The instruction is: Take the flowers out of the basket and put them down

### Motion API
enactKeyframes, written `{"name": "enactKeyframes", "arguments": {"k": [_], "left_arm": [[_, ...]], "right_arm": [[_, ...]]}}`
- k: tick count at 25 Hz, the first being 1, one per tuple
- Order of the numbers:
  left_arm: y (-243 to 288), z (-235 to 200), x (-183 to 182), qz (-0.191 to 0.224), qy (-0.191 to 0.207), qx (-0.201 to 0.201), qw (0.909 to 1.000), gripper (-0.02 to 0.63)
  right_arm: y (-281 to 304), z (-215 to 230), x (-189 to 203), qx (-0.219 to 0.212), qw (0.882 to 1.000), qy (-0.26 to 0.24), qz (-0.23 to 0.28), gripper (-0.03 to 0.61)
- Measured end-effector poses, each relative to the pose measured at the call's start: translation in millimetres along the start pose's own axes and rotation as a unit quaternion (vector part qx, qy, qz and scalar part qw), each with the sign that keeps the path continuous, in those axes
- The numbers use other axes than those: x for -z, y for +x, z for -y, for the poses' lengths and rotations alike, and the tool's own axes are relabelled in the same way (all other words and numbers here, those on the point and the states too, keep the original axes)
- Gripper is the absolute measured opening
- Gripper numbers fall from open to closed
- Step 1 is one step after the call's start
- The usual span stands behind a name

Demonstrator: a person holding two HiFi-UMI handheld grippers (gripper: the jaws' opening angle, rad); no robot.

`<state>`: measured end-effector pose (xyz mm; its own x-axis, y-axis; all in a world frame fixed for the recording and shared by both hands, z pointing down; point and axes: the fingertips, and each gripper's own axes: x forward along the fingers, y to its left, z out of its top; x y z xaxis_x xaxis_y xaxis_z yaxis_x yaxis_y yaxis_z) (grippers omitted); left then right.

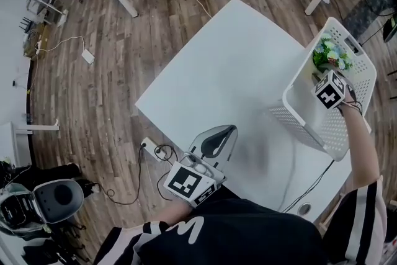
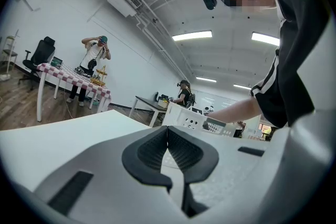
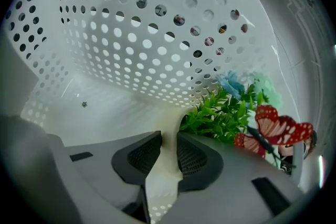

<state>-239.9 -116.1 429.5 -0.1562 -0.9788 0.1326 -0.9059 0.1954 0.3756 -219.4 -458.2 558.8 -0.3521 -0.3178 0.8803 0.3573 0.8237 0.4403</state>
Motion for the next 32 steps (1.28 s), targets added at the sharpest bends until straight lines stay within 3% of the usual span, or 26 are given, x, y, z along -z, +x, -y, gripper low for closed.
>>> {"name": "enactKeyframes", "arguments": {"k": [32], "left_arm": [[-6,6,-7,0.029,0.009,0.013,0.9995,0.005]], "right_arm": [[-45,7,-6,0.008,0.999,-0.036,0.003,0.064]]}}
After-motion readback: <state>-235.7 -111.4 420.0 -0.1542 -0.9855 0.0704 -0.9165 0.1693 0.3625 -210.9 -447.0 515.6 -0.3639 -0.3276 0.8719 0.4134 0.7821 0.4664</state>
